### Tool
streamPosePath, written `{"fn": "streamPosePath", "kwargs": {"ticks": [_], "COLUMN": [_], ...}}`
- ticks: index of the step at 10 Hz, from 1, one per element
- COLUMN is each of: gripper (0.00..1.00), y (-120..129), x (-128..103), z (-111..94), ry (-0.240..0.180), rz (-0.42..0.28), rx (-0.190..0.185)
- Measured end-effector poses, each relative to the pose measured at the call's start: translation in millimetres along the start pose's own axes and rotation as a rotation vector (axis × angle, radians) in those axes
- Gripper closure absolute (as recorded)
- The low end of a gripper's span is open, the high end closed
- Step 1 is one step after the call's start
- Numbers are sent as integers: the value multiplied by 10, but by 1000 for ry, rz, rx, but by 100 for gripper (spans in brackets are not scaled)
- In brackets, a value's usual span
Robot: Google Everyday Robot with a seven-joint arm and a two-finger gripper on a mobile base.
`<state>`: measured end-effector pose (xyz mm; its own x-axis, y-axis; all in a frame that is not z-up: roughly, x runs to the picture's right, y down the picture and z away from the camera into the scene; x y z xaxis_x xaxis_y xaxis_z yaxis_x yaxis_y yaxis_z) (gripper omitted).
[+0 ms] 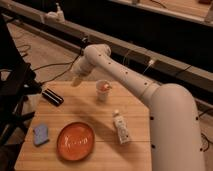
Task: Place the eraser on the white sponge
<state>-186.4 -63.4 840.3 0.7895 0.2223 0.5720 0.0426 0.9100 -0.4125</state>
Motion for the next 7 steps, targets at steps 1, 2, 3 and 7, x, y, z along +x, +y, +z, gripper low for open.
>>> {"fn": "streamPosePath", "kwargs": {"ticks": [1, 2, 3, 7], "gripper": [38, 38, 38, 38], "y": [16, 39, 85, 290], "x": [-51, -120, -169, -300], "z": [138, 329, 529, 1009], "ry": [-12, -29, -44, -110], "rz": [1, 7, 18, 72], "rx": [-17, -42, -74, -177]}}
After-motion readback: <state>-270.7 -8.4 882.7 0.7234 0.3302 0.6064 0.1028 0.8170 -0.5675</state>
